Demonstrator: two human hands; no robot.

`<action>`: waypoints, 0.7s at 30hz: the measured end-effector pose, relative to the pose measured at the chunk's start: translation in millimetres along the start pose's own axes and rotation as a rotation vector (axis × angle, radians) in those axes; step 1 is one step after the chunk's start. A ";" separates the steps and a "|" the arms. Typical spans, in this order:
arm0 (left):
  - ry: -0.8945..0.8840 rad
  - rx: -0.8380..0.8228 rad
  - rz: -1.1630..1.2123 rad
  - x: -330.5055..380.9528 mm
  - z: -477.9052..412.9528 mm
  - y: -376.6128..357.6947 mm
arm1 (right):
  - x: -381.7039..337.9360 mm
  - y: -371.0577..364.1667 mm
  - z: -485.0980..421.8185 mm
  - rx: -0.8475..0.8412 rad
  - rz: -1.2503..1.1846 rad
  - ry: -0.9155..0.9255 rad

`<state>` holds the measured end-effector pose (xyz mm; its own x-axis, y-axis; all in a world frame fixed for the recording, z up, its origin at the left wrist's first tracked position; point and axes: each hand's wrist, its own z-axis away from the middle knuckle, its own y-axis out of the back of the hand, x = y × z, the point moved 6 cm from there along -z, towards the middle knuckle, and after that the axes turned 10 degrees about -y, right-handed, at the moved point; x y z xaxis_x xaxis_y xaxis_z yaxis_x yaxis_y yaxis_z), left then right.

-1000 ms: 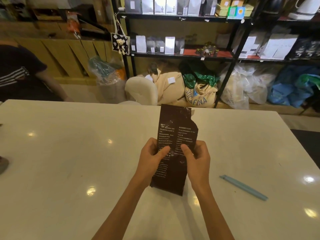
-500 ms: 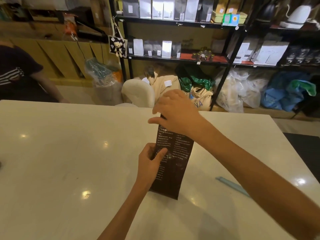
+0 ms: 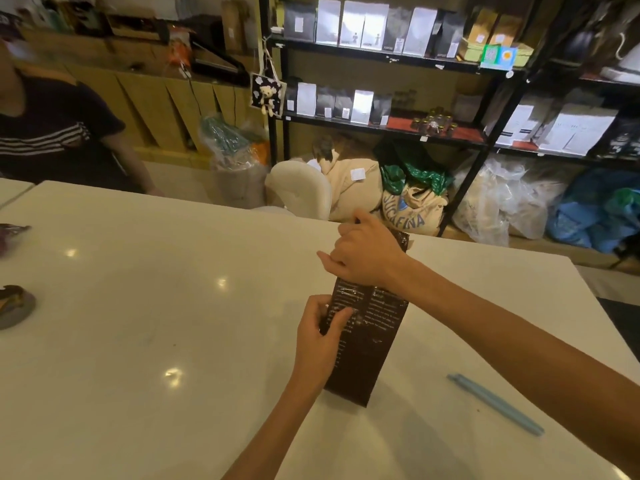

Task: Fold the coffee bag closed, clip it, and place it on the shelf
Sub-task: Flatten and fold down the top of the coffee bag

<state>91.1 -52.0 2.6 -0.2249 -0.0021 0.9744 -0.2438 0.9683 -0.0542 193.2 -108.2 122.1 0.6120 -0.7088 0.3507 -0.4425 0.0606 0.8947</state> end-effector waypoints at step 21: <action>0.073 -0.302 0.023 24.8 -19.3 0.0 | -6.3 21.2 7.2 0.032 -0.220 -0.017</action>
<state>103.8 -47.2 31.0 -0.1559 0.0281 0.9874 0.0547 0.9983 -0.0198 175.3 -107.5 136.8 0.6852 -0.7143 0.1427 -0.3202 -0.1194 0.9398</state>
